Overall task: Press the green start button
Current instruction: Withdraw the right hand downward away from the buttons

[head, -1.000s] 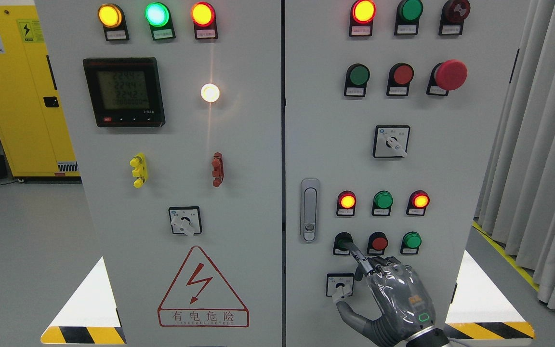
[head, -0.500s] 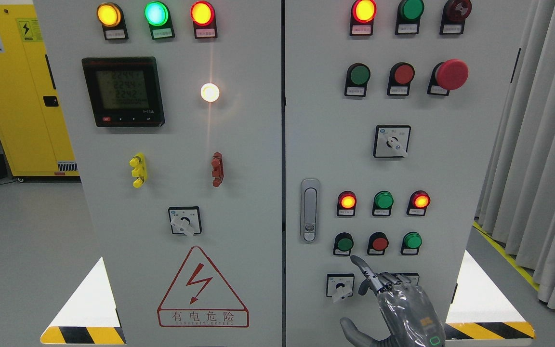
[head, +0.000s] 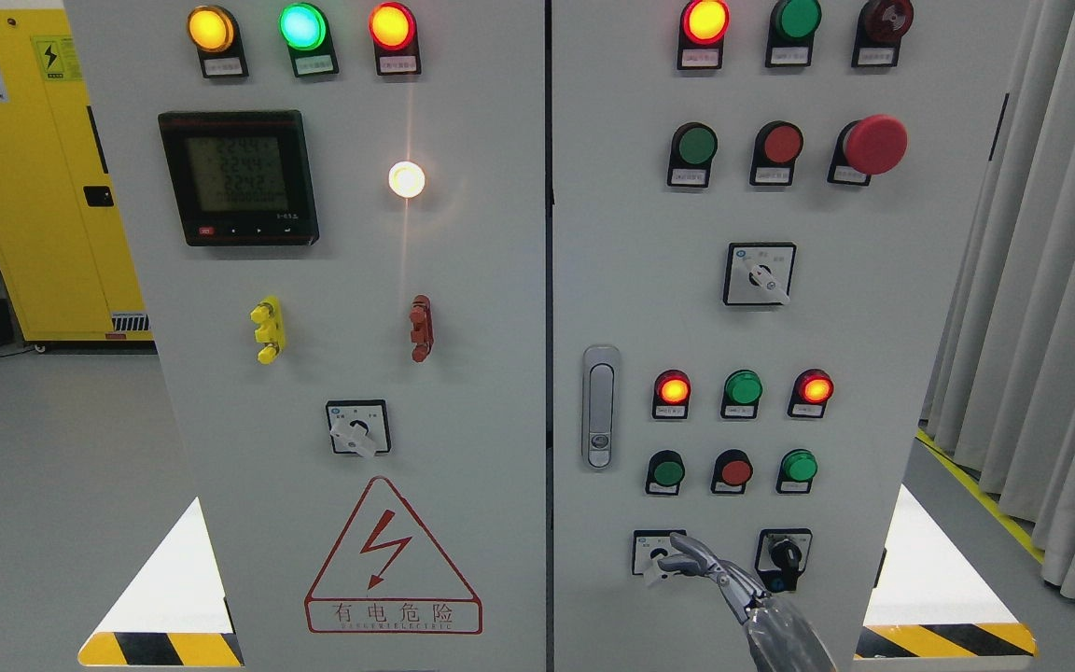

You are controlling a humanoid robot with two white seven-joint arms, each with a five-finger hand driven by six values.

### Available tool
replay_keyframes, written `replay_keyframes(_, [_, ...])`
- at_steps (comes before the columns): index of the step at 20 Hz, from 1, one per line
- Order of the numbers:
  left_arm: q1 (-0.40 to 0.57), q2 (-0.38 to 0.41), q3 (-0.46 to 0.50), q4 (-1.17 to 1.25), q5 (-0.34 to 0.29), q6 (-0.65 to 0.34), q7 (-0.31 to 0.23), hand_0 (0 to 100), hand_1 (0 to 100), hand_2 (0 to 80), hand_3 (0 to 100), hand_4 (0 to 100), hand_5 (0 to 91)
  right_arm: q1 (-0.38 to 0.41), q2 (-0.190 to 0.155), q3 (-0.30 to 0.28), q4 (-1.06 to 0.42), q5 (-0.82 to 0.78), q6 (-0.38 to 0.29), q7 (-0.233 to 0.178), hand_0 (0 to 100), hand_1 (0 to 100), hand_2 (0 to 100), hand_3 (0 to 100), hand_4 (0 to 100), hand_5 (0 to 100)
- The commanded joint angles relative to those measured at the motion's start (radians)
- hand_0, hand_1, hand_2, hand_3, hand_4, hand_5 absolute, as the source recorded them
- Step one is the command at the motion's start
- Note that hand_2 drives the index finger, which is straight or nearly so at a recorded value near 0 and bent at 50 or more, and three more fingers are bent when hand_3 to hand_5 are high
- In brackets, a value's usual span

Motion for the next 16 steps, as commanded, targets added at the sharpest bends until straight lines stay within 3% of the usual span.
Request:
replay_keyframes(1, [0.000,0.000,0.000,-0.031,0.000,0.000,0.001,12,56,0.0,0,0,0.0,0.068,0.013,-0.001,-0.116,-0.229,0.000,0.036,31,51,0,0,7,0])
replay_keyframes(16, [0.000,0.000,0.000,-0.031,0.000,0.000,-0.001,12,56,0.0,0,0,0.0,0.066,0.023,0.002,-0.102,-0.353,0.062,0.038,33,52,0,0,8,0])
